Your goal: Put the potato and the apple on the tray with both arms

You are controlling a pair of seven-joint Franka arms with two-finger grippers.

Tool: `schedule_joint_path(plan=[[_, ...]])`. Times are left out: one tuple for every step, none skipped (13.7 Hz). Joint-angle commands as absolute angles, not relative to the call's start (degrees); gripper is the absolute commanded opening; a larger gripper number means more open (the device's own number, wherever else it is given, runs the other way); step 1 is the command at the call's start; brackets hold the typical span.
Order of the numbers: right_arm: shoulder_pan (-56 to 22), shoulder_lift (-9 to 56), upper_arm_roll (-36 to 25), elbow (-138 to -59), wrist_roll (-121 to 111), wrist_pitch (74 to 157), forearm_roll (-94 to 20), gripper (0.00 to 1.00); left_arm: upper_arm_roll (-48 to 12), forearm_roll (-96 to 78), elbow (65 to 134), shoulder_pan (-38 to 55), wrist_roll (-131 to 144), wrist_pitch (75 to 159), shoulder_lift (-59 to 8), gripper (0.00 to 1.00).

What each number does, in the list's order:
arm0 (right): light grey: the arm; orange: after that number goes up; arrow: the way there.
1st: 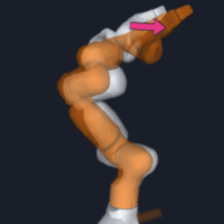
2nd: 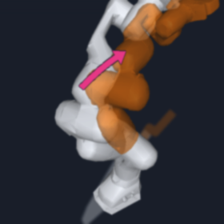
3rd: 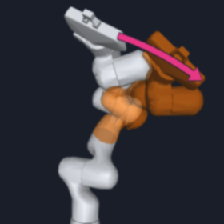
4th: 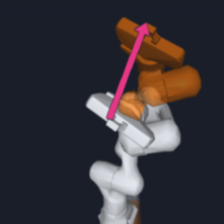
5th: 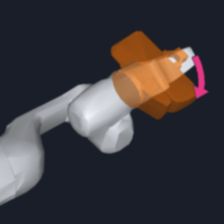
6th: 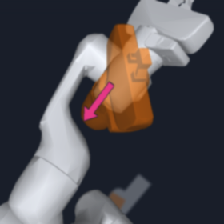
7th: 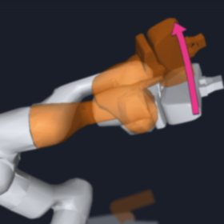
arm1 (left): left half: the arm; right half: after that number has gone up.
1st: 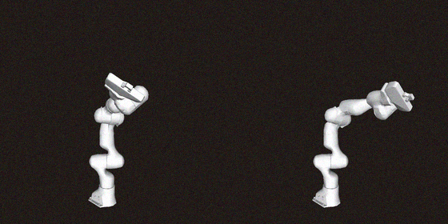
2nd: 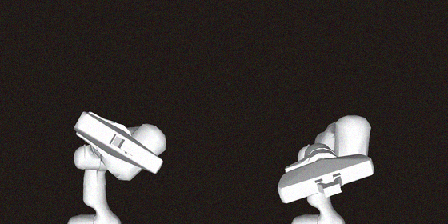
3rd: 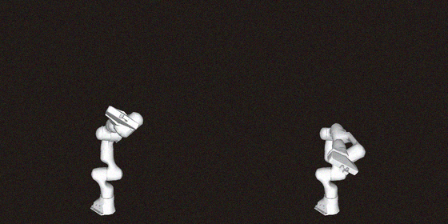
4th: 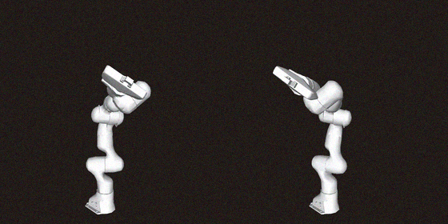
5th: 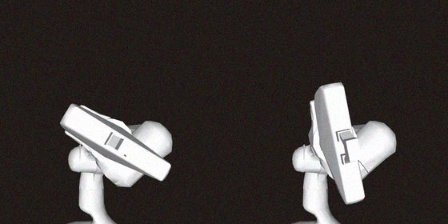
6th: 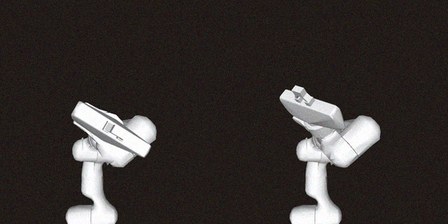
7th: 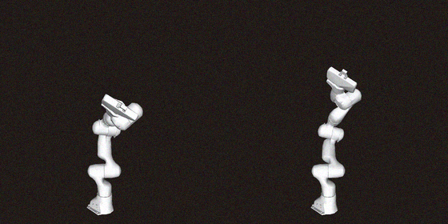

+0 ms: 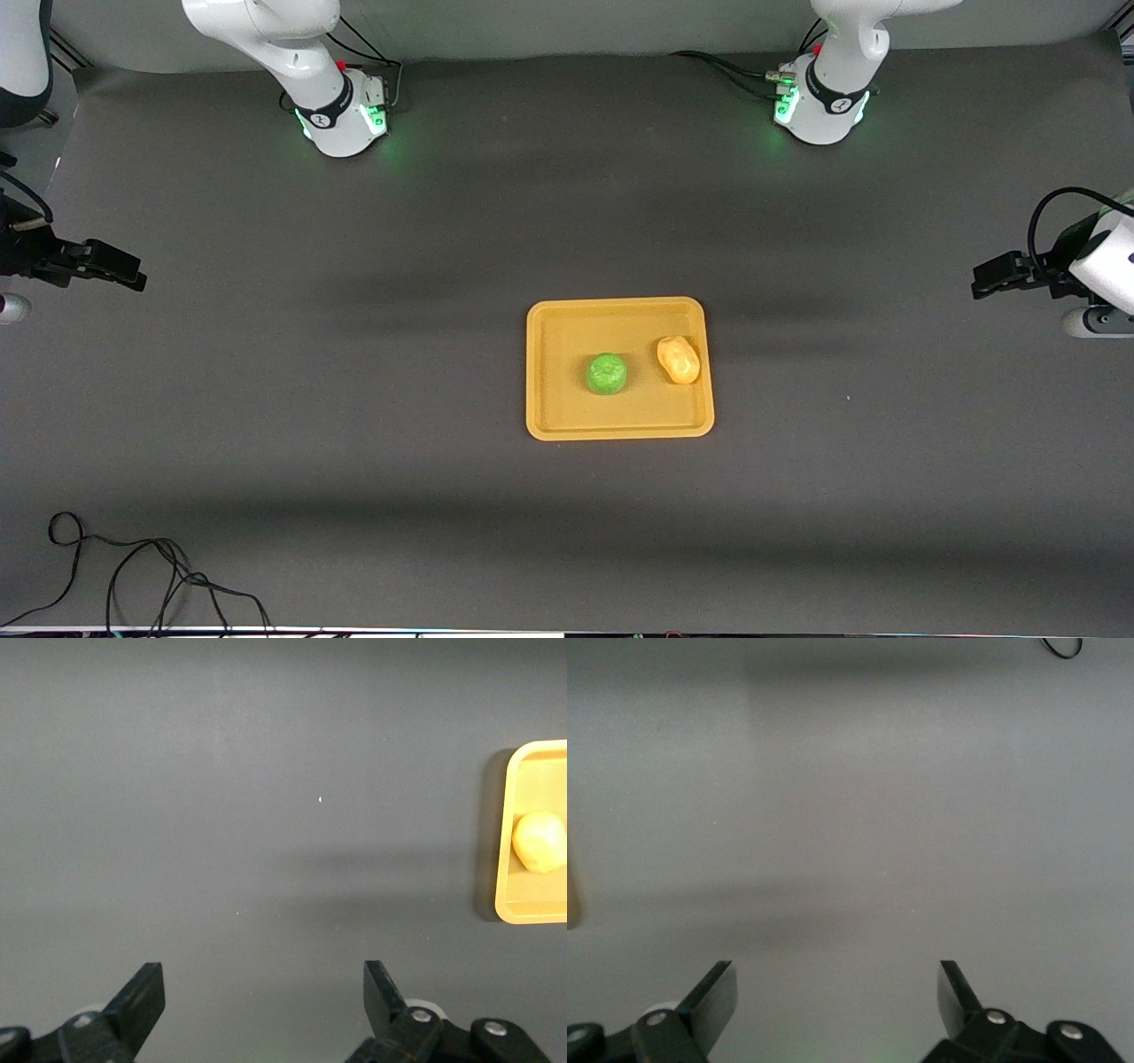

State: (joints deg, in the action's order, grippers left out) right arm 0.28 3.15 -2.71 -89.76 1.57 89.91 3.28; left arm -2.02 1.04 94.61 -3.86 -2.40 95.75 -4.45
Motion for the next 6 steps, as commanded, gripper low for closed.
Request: schedule_joint_path(plan=[[0.3,2.3,-2.7,-90.3,0.9,89.9,1.1,1.0,-2.2,1.5,93.2,-4.0,-2.6,94.8,-3.2,1.0],[0.3,2.3,-2.7,-90.2,0.8,89.5,0.1,1.0,-2.3,1.5,92.8,-3.9,-2.6,94.6,-3.2,1.0],[0.3,2.3,-2.7,-90.3,0.8,89.5,-0.1,1.0,-2.3,1.5,92.8,-3.9,-2.6,94.6,-3.1,1.0],[0.3,2.2,-2.7,-90.2,0.8,89.4,-0.2,1.0,-2.3,1.6,92.8,-3.9,-2.6,94.6,-3.2,1.0],[0.3,2.2,-2.7,-90.2,0.8,89.4,-0.2,1.0,-2.3,1.5,92.9,-4.0,-3.1,94.5,-3.2,1.0],[0.3,2.2,-2.7,-90.2,0.8,89.4,-0.2,1.0,-2.3,1.5,92.8,-3.9,-3.3,93.7,-3.2,1.0]])
